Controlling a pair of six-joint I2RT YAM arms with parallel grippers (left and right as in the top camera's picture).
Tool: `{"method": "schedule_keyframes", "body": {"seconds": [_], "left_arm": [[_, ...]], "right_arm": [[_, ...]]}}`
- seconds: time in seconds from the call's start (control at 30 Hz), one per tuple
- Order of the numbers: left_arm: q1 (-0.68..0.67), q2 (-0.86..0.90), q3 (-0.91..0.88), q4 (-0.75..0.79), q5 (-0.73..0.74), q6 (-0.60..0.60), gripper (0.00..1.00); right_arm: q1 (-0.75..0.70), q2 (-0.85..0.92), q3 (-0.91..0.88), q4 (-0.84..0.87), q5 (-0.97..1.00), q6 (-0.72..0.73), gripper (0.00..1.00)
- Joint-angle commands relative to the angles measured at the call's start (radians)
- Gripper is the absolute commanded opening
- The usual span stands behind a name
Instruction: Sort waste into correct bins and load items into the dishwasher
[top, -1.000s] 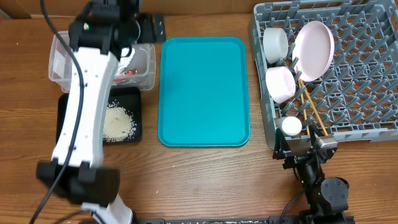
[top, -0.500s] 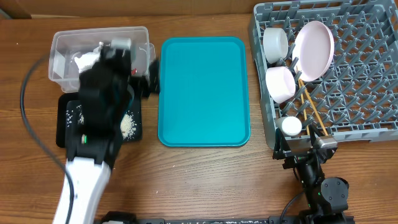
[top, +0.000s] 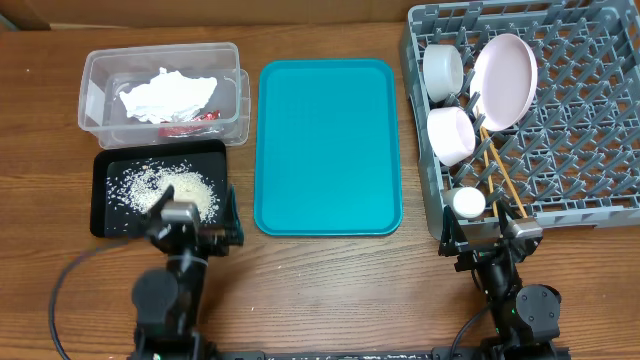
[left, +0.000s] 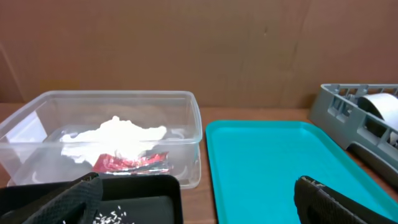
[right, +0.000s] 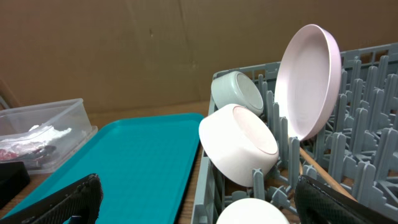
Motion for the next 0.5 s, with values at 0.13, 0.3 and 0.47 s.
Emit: {"method": "schedule_keyframes", "body": {"seconds": [0.13, 0.3, 0.47], "left_arm": [[0.006, -0.226, -0.156, 0.0, -0.027, 0.015, 1.0], [0.006, -0.275, -0.154, -0.119, -0.045, 0.026, 1.0], [0.006, -0.311, -0.154, -0.184, -0.043, 0.05, 1.0]], "right_arm": [[0.006, -0.012, -0.01, 0.006, 0.001, 0.003, 1.0], [0.006, -0.012, -0.01, 0.006, 0.002, 0.003, 1.0], [0.006, -0.012, -0.01, 0.006, 0.001, 0.003, 1.0]]}}
